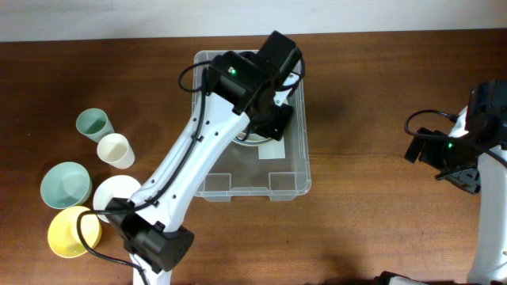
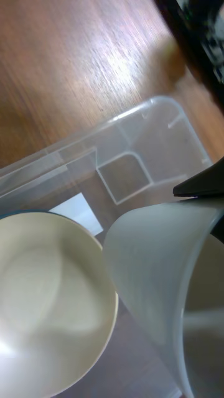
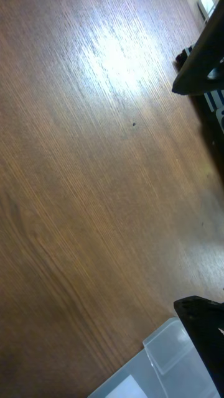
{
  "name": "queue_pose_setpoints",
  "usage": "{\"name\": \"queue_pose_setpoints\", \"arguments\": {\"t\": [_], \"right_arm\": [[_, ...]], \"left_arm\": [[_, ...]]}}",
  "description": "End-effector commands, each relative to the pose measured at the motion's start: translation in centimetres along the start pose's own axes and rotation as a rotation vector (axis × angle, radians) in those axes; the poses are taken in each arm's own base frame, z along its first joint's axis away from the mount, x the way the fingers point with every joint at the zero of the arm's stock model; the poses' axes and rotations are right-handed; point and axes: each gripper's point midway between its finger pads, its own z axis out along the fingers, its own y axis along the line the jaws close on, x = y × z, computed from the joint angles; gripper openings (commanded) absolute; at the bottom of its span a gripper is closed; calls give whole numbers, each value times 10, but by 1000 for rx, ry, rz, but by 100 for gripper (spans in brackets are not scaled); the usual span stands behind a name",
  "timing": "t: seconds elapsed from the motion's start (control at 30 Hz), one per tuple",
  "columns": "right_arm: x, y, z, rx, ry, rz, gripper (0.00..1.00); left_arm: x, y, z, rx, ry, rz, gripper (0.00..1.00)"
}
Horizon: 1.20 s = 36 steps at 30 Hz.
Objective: Pack container
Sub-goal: 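Carry the grey cup with the left gripper into the bin and release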
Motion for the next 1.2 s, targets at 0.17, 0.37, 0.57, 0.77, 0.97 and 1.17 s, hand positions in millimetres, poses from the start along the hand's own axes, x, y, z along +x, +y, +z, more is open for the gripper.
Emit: {"name": "queue_pose_setpoints", "arguments": {"t": [0.17, 0.37, 0.57, 0.77, 0.97, 1.17], "right_arm": [[-1, 1, -7, -14, -18, -2, 99], [-1, 3, -7, -21, -17, -2, 99], [-1, 3, -7, -21, -16, -2, 99], [0, 3, -7, -21, -14, -2, 99], [0, 3, -7, -21, -13, -2, 99], [1, 3, -7, -23, -9, -2, 99]], "left_arm": [[12, -13, 18, 33, 105, -454, 1], [21, -36, 48, 59, 177, -425, 0], [44, -51, 91, 14, 285, -404, 0], [55, -49, 125, -4, 312, -436, 1], [53, -49, 136, 3, 298, -434, 1], [54, -47, 143, -9, 304, -433, 1]]}}
